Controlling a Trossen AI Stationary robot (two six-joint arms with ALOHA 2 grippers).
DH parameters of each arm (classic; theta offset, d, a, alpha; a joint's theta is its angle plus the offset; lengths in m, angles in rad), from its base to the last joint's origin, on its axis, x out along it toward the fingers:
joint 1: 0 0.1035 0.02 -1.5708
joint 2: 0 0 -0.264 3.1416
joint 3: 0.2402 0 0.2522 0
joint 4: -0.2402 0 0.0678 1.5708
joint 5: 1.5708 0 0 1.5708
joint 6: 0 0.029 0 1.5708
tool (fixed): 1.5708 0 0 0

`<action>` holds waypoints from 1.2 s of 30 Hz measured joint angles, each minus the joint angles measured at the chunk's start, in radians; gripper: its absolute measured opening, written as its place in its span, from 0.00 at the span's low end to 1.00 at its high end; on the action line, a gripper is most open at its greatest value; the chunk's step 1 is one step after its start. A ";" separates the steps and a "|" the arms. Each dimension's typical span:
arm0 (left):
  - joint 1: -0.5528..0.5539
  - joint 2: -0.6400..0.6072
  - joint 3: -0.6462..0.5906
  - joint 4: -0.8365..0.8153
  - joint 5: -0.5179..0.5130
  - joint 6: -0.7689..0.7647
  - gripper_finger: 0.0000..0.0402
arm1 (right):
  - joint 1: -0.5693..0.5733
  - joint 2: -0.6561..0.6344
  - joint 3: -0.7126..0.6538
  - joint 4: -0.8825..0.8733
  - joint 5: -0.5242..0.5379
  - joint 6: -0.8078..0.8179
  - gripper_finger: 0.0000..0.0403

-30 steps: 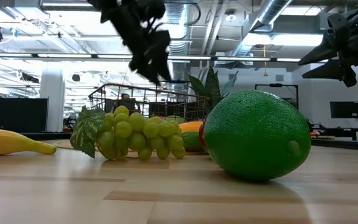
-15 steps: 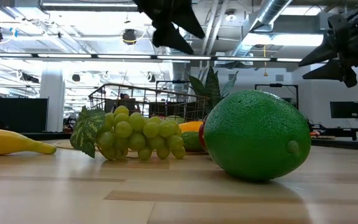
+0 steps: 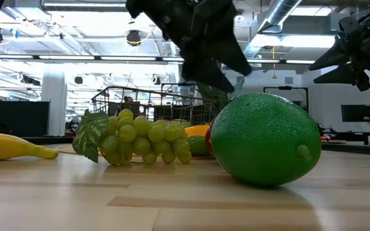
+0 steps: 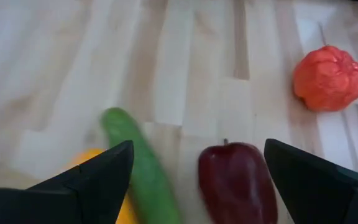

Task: Build produce basket
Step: Put the dark red apple into the wire basket

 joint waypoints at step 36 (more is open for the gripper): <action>-0.183 0.248 0.082 0.053 -0.264 -0.269 0.67 | 0.002 0.000 0.000 0.001 -0.012 -0.001 0.60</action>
